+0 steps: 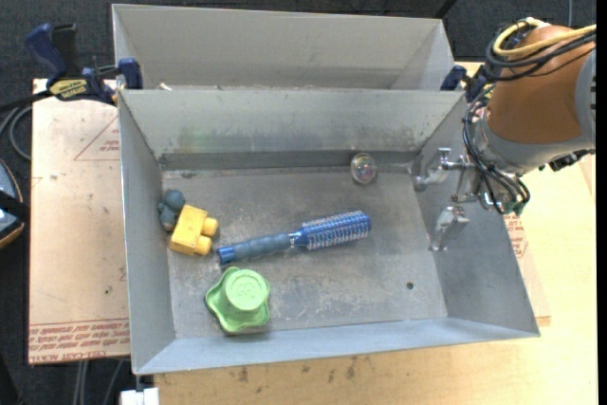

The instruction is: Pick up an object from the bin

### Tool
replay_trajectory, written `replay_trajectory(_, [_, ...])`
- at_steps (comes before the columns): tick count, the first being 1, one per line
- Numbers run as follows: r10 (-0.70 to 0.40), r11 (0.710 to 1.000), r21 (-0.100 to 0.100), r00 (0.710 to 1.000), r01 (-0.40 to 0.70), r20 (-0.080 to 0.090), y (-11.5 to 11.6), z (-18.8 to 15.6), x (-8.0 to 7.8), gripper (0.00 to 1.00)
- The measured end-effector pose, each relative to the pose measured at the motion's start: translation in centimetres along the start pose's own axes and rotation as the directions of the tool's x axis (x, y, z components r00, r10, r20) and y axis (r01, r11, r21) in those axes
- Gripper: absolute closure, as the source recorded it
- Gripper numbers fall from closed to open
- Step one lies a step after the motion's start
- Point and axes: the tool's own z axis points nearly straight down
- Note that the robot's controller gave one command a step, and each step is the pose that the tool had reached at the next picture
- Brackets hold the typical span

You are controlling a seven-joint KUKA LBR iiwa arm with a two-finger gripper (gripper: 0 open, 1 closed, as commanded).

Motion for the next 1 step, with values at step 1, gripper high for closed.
replay_trajectory(1, [-0.13,0.992,0.007,0.991,0.13,0.016,8.52,9.43,-0.18,0.0])
